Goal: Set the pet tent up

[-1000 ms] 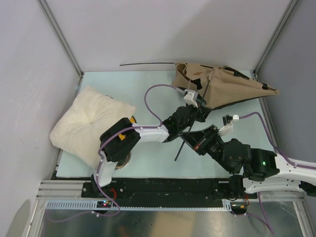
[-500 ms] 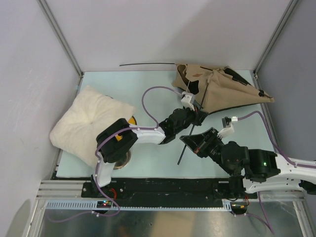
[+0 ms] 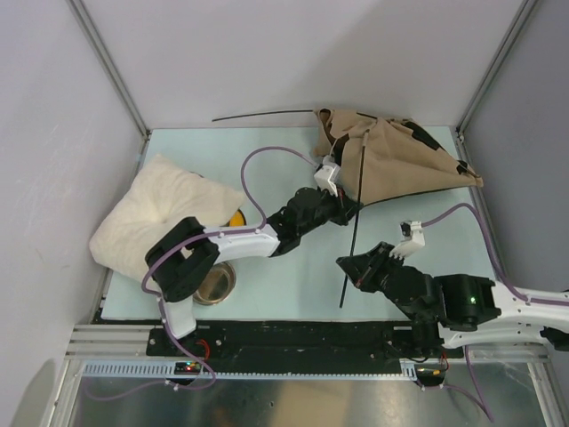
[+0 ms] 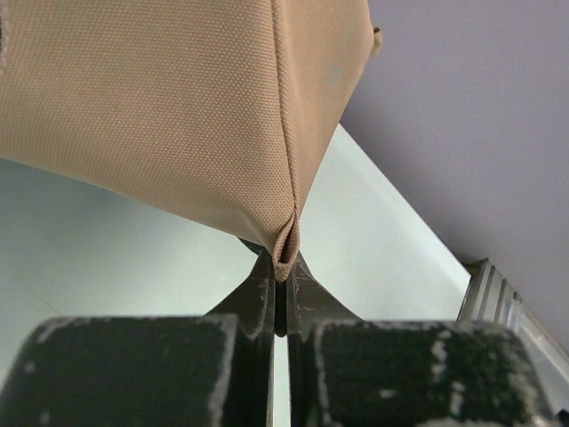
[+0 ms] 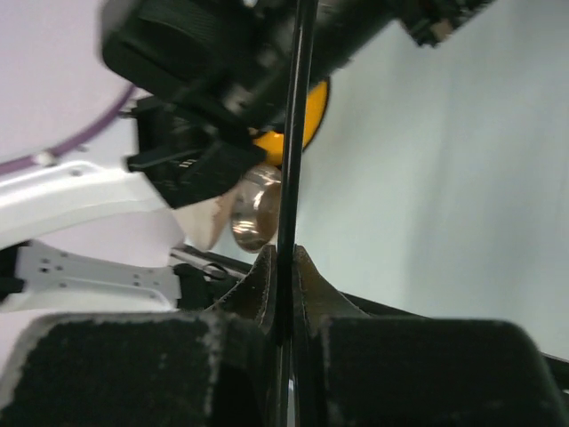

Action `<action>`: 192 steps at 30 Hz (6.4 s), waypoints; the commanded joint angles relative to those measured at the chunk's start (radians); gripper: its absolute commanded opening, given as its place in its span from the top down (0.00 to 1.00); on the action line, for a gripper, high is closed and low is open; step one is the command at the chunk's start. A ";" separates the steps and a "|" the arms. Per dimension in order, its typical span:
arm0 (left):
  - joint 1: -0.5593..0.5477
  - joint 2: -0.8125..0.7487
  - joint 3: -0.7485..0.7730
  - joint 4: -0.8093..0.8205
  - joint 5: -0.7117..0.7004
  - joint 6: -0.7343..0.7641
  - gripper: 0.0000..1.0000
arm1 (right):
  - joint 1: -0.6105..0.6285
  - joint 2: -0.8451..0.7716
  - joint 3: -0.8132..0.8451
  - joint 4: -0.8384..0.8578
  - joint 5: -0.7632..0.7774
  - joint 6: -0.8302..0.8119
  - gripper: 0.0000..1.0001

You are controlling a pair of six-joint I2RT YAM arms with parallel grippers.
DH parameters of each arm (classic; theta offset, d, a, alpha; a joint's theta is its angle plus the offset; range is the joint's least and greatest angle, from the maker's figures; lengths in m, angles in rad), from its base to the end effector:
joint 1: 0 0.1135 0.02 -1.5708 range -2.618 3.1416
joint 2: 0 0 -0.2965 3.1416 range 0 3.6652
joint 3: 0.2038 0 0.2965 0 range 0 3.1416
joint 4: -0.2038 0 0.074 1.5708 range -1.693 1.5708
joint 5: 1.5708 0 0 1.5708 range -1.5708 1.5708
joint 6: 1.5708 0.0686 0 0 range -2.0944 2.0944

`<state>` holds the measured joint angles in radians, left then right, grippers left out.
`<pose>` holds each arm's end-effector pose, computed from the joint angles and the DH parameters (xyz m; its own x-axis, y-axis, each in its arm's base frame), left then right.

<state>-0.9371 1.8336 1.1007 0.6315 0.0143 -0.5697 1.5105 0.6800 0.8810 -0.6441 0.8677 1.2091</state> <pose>0.2922 -0.3994 0.2357 -0.4896 -0.2445 -0.8370 0.6533 0.5329 -0.5378 0.0624 0.1655 0.3660 -0.5739 0.5284 -0.6256 -0.1895 0.6575 0.7292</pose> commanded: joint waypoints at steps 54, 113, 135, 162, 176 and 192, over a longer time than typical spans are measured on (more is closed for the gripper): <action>-0.083 -0.427 -0.273 -0.325 0.118 -0.034 1.00 | 0.072 -0.087 -0.295 0.550 0.215 -0.349 1.00; -0.083 -0.706 -0.331 -0.722 0.134 -0.057 1.00 | -0.343 0.141 -0.216 1.080 -0.279 -0.799 1.00; -0.069 -0.777 -0.417 -0.724 0.181 -0.110 1.00 | -0.542 0.223 -0.138 1.306 -0.511 -0.704 1.00; -0.047 -0.745 -0.408 -0.740 0.253 -0.226 1.00 | -0.661 0.398 -0.034 1.578 -0.580 -0.601 1.00; -0.034 -0.767 -0.455 -0.745 0.277 -0.280 1.00 | -0.717 0.485 0.004 1.645 -0.574 -0.602 1.00; 0.088 -0.786 -0.453 -0.735 0.342 -0.376 1.00 | -0.648 0.503 -0.042 1.613 -0.567 -0.681 1.00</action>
<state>-0.8520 1.0527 0.6884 0.1593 0.0925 -0.8845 0.8799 1.2217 0.7639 0.7322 0.0986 0.6403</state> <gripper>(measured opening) 0.032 0.049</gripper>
